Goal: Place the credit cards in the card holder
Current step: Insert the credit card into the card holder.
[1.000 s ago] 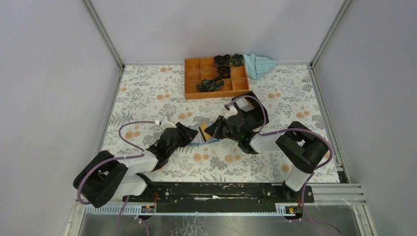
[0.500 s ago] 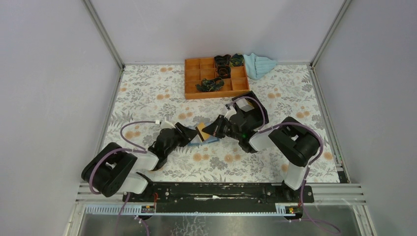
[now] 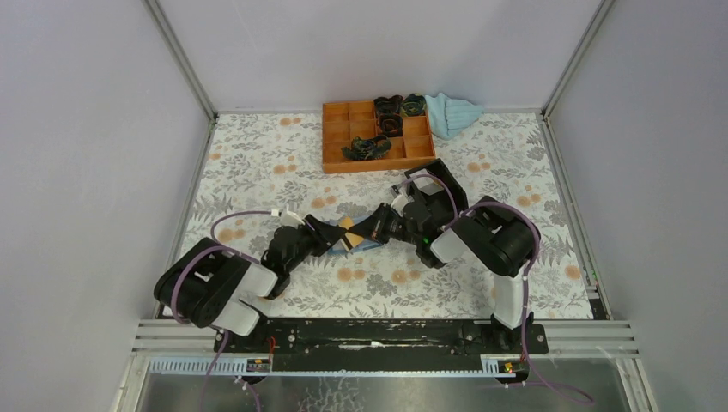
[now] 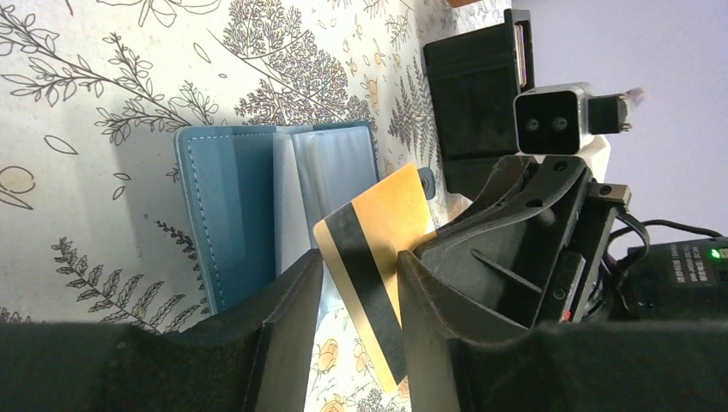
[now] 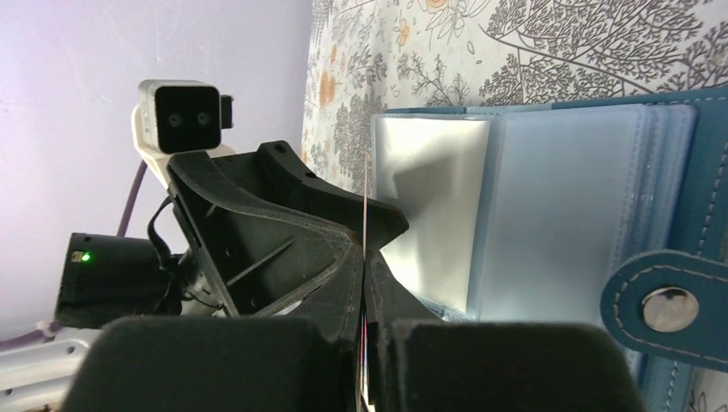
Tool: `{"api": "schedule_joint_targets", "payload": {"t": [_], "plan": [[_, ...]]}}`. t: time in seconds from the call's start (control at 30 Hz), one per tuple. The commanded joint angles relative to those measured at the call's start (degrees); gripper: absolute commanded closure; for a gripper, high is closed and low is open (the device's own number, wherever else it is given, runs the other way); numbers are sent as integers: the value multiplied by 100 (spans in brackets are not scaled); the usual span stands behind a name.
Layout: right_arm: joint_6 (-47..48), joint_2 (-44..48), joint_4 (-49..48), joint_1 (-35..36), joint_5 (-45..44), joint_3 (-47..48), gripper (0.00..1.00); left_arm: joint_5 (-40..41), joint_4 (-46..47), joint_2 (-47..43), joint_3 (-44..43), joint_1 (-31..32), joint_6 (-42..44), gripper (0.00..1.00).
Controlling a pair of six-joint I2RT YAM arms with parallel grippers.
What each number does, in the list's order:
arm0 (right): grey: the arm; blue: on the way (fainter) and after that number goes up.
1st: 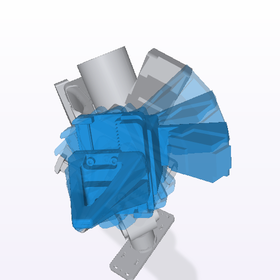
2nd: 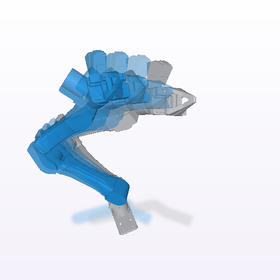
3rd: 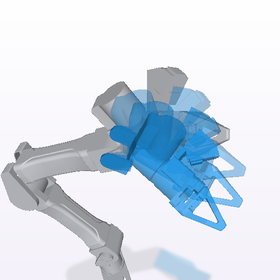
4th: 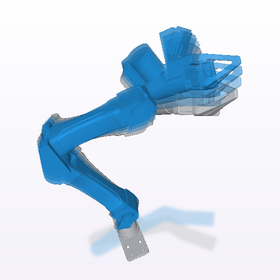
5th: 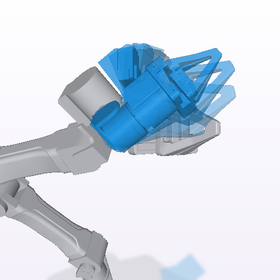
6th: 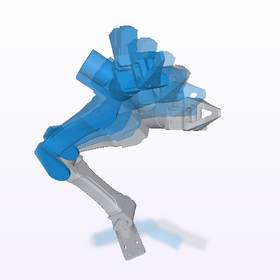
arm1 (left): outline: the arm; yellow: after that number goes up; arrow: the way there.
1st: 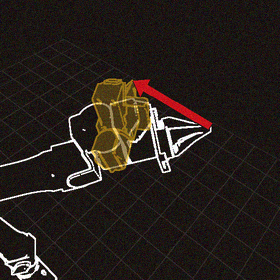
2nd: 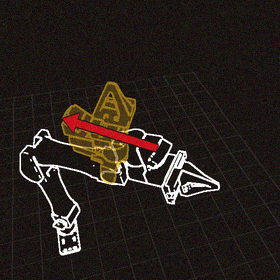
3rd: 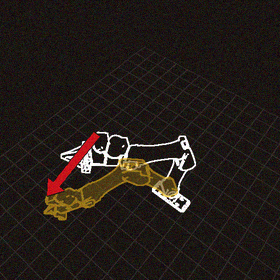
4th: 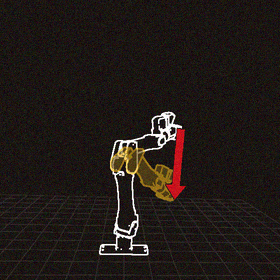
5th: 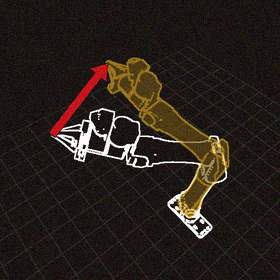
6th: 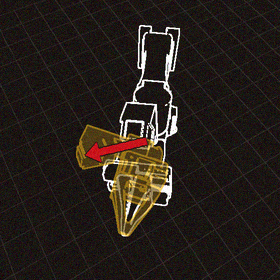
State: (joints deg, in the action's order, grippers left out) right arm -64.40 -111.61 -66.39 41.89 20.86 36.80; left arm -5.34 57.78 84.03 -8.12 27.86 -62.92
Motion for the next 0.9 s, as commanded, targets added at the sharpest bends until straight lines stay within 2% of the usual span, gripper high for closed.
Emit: {"api": "schedule_joint_targets", "payload": {"t": [0.0, 0.4, 0.6, 0.7, 0.87], "plan": [[-448, -184, -971, -73, 326, 93, 100, -279, 1000, 257, 188, -131, 8, 56], [-692, -527, -1484, -84, 266, 100, 100, -607, 2195, 876, 329, -265, -274, 68], [-714, -567, -1587, -102, 199, 67, 100, -630, 2313, 936, 383, -280, -274, 80], [-696, -556, -1588, -110, 191, 71, 100, -670, 2414, 1009, 382, -290, -305, 89], [-639, -548, -1553, -119, 223, 71, 99, -713, 2432, 1058, 338, -302, -319, 95]]}}
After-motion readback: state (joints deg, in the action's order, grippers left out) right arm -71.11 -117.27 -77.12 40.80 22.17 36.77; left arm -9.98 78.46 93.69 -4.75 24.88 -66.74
